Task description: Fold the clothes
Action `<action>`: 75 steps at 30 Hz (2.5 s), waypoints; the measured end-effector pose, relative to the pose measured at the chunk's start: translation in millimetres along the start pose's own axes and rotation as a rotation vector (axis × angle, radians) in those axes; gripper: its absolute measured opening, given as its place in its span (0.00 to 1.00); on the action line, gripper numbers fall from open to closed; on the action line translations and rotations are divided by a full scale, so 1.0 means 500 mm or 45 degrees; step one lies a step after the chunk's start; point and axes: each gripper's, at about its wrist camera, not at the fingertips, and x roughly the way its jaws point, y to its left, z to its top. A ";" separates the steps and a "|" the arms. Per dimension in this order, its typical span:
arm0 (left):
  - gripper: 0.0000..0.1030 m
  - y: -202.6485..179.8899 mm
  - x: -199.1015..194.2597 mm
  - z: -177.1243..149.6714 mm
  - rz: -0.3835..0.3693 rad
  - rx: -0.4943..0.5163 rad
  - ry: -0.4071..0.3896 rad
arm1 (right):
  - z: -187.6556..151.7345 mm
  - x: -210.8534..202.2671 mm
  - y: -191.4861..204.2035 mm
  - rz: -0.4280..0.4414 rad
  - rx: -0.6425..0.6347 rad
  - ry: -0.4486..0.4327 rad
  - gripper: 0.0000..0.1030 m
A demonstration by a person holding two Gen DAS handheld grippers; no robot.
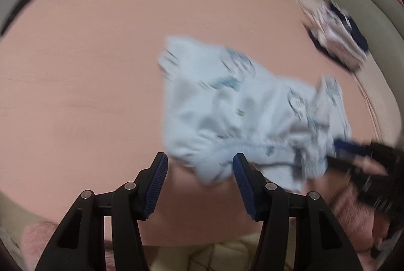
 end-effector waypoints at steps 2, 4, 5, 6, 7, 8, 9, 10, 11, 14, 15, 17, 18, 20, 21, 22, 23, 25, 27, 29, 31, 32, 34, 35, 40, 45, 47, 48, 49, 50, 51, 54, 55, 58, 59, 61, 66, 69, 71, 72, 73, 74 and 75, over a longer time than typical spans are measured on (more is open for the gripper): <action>0.49 -0.023 0.024 0.006 0.045 0.055 0.018 | 0.003 -0.017 -0.027 -0.018 0.068 -0.047 0.45; 0.49 -0.048 0.041 0.023 0.076 0.106 0.003 | 0.008 -0.035 -0.052 -0.045 0.099 -0.070 0.45; 0.49 -0.062 0.050 0.038 0.086 0.122 -0.001 | 0.011 -0.044 -0.065 -0.059 0.115 -0.081 0.45; 0.46 -0.062 0.052 0.048 0.086 0.127 -0.002 | 0.013 -0.054 -0.077 -0.073 0.131 -0.093 0.45; 0.32 -0.060 0.052 0.057 0.085 0.127 -0.006 | 0.015 -0.063 -0.089 -0.087 0.146 -0.104 0.45; 0.21 -0.049 0.046 0.062 0.082 0.107 -0.018 | 0.015 -0.066 -0.090 -0.062 0.135 -0.095 0.45; 0.21 -0.039 0.040 0.067 0.076 0.087 -0.032 | 0.013 -0.066 -0.077 -0.008 0.079 -0.068 0.45; 0.21 -0.028 0.032 0.071 0.055 0.061 -0.047 | 0.012 -0.069 -0.060 0.038 0.008 -0.042 0.45; 0.21 -0.012 0.021 0.075 0.023 0.027 -0.067 | 0.007 -0.073 -0.047 0.072 -0.059 -0.020 0.45; 0.21 0.020 -0.007 0.083 -0.033 -0.035 -0.112 | -0.015 -0.065 0.005 0.112 -0.249 0.038 0.53; 0.21 0.029 -0.014 0.085 -0.044 -0.044 -0.122 | -0.018 -0.053 0.018 0.094 -0.296 0.044 0.56; 0.21 0.019 -0.018 0.104 -0.052 -0.052 -0.130 | -0.030 -0.028 0.038 0.047 -0.373 0.052 0.59; 0.21 0.018 -0.015 0.104 -0.038 -0.043 -0.128 | -0.039 -0.015 0.044 0.011 -0.382 0.058 0.59; 0.21 0.018 -0.004 0.096 -0.022 -0.036 -0.121 | -0.045 0.008 0.064 -0.061 -0.402 0.077 0.59; 0.21 0.021 -0.010 0.080 -0.034 -0.041 -0.107 | -0.046 0.019 0.071 -0.093 -0.418 0.080 0.59; 0.21 0.019 -0.016 0.063 -0.044 -0.043 -0.096 | -0.046 0.026 0.073 -0.120 -0.427 0.072 0.59; 0.21 0.001 -0.029 0.044 -0.043 -0.039 -0.093 | -0.046 0.030 0.071 -0.142 -0.429 0.055 0.59; 0.21 -0.036 -0.051 0.009 -0.040 -0.032 -0.086 | -0.038 0.032 0.057 -0.143 -0.380 0.045 0.55; 0.21 -0.068 -0.046 -0.002 -0.041 -0.032 -0.075 | -0.027 0.031 0.039 -0.121 -0.317 0.048 0.53; 0.21 -0.115 -0.030 0.007 -0.041 -0.035 -0.067 | -0.018 0.036 0.023 -0.067 -0.270 0.082 0.53; 0.21 -0.118 -0.030 0.001 -0.040 -0.037 -0.060 | -0.012 0.049 0.007 -0.019 -0.214 0.134 0.64; 0.21 -0.120 -0.029 -0.002 -0.040 -0.039 -0.057 | -0.011 0.054 0.001 0.002 -0.185 0.156 0.73; 0.21 -0.120 -0.029 -0.009 -0.044 -0.045 -0.052 | -0.009 0.069 -0.010 0.047 -0.126 0.216 0.78; 0.21 -0.118 -0.028 -0.013 -0.044 -0.048 -0.049 | -0.008 0.081 -0.013 0.060 -0.109 0.261 0.80; 0.21 -0.107 -0.016 -0.023 -0.044 -0.074 -0.019 | 0.001 0.117 -0.015 0.067 -0.090 0.382 0.83; 0.21 -0.105 -0.015 -0.026 -0.049 -0.077 -0.010 | 0.005 0.110 -0.017 -0.042 -0.094 0.299 0.75; 0.21 -0.107 -0.019 -0.028 -0.057 -0.068 -0.010 | 0.020 0.090 -0.050 -0.079 -0.054 0.270 0.70; 0.21 -0.111 -0.019 -0.029 -0.061 -0.060 -0.010 | 0.026 0.076 -0.069 -0.068 -0.034 0.262 0.69; 0.21 -0.115 -0.020 -0.030 -0.063 -0.052 -0.011 | 0.033 0.056 -0.090 -0.020 -0.017 0.261 0.69; 0.21 -0.121 -0.020 -0.030 -0.059 -0.044 -0.012 | 0.040 0.034 -0.108 0.024 -0.036 0.279 0.69; 0.21 -0.127 -0.019 -0.030 -0.057 -0.035 -0.013 | 0.049 0.012 -0.124 0.055 -0.084 0.312 0.69; 0.21 -0.145 -0.015 -0.029 -0.059 0.009 -0.012 | 0.071 -0.059 -0.150 -0.159 -0.385 0.422 0.69; 0.21 -0.148 -0.012 -0.029 -0.050 0.019 -0.013 | 0.078 -0.082 -0.156 -0.267 -0.483 0.444 0.69; 0.21 -0.139 -0.003 -0.028 -0.044 -0.015 -0.003 | 0.083 -0.137 -0.168 -0.333 -0.606 0.444 0.69; 0.21 -0.133 -0.001 -0.028 -0.047 -0.033 0.003 | 0.054 -0.163 -0.199 -0.298 -0.616 0.437 0.69; 0.21 -0.123 -0.001 -0.031 -0.051 -0.050 0.006 | 0.003 -0.171 -0.181 -0.291 -0.625 0.423 0.69; 0.21 -0.109 0.002 -0.044 -0.044 -0.062 0.019 | -0.069 -0.098 -0.070 -0.330 -0.354 0.140 0.69; 0.21 -0.112 -0.004 -0.045 -0.027 -0.036 0.004 | -0.098 -0.050 -0.023 -0.273 -0.292 0.108 0.69; 0.21 -0.113 -0.010 -0.044 -0.031 -0.024 -0.018 | -0.115 -0.043 0.004 -0.206 -0.296 0.069 0.69; 0.21 -0.114 -0.012 -0.044 -0.035 -0.020 -0.025 | -0.123 -0.041 0.017 -0.166 -0.298 0.047 0.69; 0.21 -0.113 -0.010 -0.043 -0.034 -0.021 -0.023 | -0.127 -0.034 0.030 -0.150 -0.310 0.039 0.69; 0.21 -0.113 -0.009 -0.041 -0.034 -0.023 -0.021 | -0.128 -0.022 0.043 -0.157 -0.332 0.043 0.69; 0.21 -0.113 -0.007 -0.040 -0.033 -0.025 -0.019 | -0.127 -0.012 0.053 -0.183 -0.354 0.041 0.69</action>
